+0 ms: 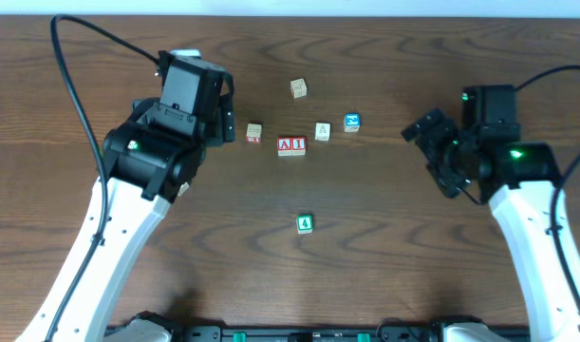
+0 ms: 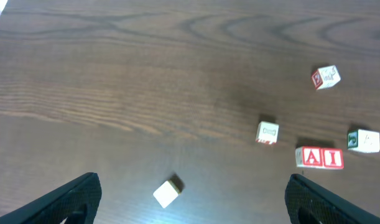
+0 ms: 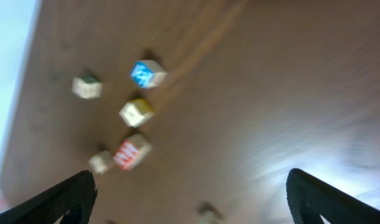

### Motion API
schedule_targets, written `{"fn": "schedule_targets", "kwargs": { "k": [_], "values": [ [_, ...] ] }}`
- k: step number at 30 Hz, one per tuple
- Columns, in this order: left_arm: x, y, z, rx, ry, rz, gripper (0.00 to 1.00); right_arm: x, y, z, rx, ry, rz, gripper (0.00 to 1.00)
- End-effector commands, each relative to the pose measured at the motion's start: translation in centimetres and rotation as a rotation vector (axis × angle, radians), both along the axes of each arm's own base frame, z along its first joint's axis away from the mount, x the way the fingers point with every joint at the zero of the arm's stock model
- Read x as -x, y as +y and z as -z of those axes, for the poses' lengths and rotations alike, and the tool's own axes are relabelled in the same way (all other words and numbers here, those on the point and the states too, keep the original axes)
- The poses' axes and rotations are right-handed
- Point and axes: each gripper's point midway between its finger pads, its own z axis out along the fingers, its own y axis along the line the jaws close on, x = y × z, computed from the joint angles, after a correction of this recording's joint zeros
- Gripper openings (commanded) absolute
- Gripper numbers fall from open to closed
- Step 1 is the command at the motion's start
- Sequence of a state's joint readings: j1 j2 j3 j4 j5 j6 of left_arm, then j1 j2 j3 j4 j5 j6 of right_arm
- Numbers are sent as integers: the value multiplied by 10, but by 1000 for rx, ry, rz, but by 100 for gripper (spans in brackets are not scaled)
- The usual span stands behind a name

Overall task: Spell out Ai2
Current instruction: 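Raise the left gripper away and swing the right gripper toward the blue '2' block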

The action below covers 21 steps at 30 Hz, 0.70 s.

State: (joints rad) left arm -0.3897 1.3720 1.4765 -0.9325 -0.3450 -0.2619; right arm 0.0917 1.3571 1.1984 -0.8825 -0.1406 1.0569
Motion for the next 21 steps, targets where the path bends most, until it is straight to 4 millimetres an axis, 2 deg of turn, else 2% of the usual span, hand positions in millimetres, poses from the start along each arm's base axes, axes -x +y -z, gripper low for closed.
{"fn": "schedule_targets", "kwargs": {
  "k": [1, 5, 10, 13, 17, 21],
  "values": [
    [6, 7, -5, -13, -1, -21, 95, -15, 18, 9, -73, 24, 111, 96],
    [13, 10, 1, -27, 33, -20, 96, -41, 36, 18, -107, 40, 143, 96],
    [22, 6, 9, -11, 91, 5, 95, -69, 49, 43, -167, 117, 219, 96],
    [26, 4, 12, 0, 113, 18, 95, -93, 64, 61, -225, 153, 243, 96],
    [29, 4, 14, -3, 128, 20, 95, -109, 72, 89, -261, 214, 292, 97],
    [29, 4, 14, -2, 127, 20, 95, -123, 80, 108, -309, 229, 318, 96]
  ]
}}
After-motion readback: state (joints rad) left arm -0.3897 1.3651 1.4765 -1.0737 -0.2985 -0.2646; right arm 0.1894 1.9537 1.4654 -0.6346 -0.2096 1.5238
